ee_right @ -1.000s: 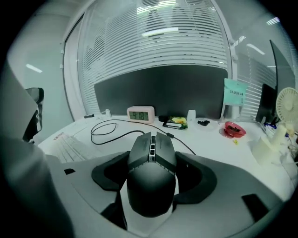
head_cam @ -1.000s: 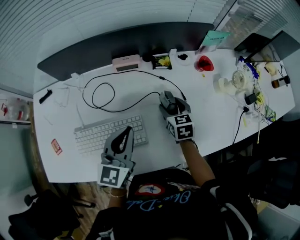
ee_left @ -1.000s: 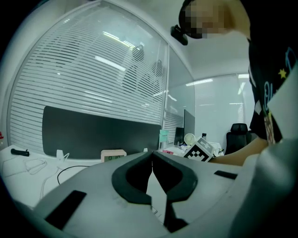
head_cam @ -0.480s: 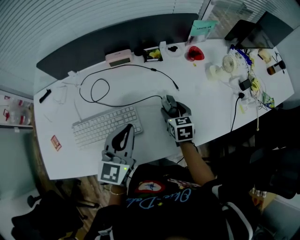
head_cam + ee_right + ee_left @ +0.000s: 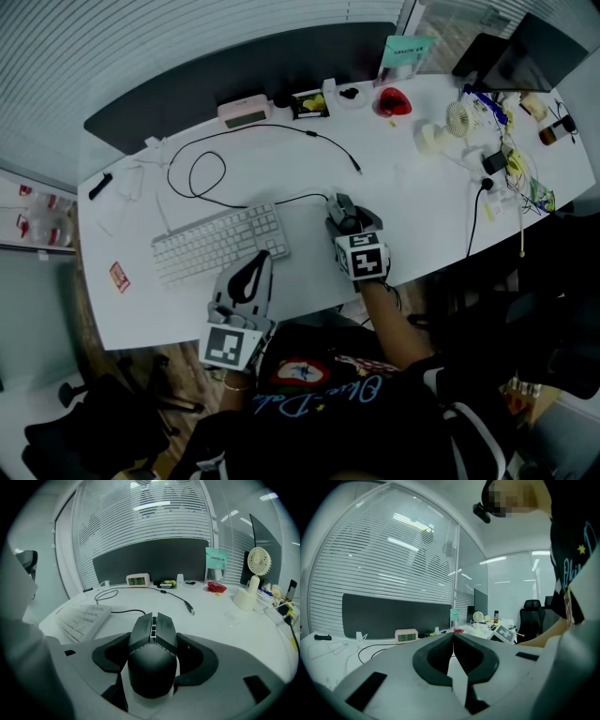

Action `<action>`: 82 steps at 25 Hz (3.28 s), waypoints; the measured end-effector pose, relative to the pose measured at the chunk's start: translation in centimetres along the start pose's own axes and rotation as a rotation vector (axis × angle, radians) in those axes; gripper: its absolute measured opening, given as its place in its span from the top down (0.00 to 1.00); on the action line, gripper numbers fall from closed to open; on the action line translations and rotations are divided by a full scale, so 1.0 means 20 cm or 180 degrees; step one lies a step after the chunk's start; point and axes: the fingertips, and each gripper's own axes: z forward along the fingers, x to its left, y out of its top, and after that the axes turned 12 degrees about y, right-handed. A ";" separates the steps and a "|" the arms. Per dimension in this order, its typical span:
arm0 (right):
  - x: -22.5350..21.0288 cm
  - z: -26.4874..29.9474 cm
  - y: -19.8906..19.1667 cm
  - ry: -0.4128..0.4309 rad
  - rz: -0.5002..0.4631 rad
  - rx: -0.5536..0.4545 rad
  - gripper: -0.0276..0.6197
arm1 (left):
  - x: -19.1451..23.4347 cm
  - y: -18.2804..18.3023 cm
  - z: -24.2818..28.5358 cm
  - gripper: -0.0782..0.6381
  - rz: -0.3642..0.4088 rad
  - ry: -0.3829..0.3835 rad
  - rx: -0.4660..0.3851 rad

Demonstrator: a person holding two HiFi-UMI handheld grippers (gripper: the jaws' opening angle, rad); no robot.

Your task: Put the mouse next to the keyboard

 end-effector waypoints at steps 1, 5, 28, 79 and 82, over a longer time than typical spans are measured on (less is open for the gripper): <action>0.00 0.00 -0.01 -0.0004 0.0005 0.0024 0.52 | 0.00 0.01 0.00 0.89 0.0013 0.0000 -0.0015; 0.00 0.02 -0.06 -0.0022 0.0018 0.0127 0.52 | 0.00 0.01 -0.01 0.89 0.0002 0.0029 -0.0005; 0.01 -0.06 0.07 0.0141 -0.0172 -0.0232 0.52 | -0.10 0.02 0.01 0.89 0.0074 -0.0057 0.0007; 0.18 -1.01 0.48 0.0255 -0.0636 -0.1698 0.96 | -0.46 0.14 0.05 0.89 0.0472 -0.0750 -0.0283; 0.18 -1.01 0.48 0.0258 -0.0630 -0.1703 0.96 | -0.47 0.14 0.05 0.89 0.0480 -0.0767 -0.0281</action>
